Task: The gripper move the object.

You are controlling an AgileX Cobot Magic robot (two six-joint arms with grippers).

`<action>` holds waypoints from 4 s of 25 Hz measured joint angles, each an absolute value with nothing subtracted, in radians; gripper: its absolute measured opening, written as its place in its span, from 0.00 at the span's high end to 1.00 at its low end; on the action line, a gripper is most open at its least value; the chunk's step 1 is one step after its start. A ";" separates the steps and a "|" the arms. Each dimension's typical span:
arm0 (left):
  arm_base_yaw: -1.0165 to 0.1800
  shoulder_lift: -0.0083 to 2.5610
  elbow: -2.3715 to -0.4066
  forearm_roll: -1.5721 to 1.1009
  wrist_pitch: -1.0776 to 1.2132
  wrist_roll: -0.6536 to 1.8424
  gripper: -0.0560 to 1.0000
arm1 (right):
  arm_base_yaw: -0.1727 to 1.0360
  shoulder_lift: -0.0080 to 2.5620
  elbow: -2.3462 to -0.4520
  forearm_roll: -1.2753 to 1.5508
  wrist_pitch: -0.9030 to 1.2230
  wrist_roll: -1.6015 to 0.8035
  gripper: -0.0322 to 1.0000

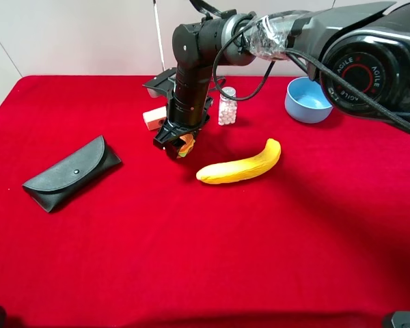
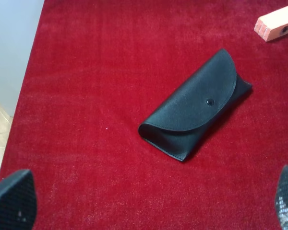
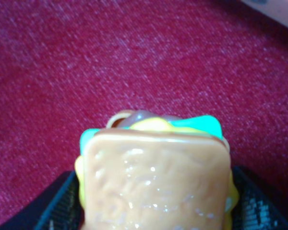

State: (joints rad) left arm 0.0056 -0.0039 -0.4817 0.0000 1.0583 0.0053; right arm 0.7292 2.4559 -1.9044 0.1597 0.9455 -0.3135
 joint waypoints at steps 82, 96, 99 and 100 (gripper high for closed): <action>0.006 -0.004 -0.482 0.000 1.058 0.005 0.01 | 0.729 1.993 -1.831 0.111 1.213 -0.329 0.30; 0.006 -0.004 -0.482 0.000 1.058 0.005 0.01 | 0.729 1.637 -1.414 0.111 1.217 -0.307 0.30; 0.006 -0.004 -0.482 0.000 1.058 0.005 0.01 | 0.729 1.561 -1.337 0.111 1.215 -0.283 0.30; 0.006 -0.004 -0.482 0.000 1.058 0.005 0.01 | 0.729 1.532 -1.307 0.111 1.213 -0.276 0.30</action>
State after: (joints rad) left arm 0.0056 -0.0039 -0.4817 0.0000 1.0583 0.0053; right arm 0.7292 1.5318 -1.3074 0.1115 1.2127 -0.2760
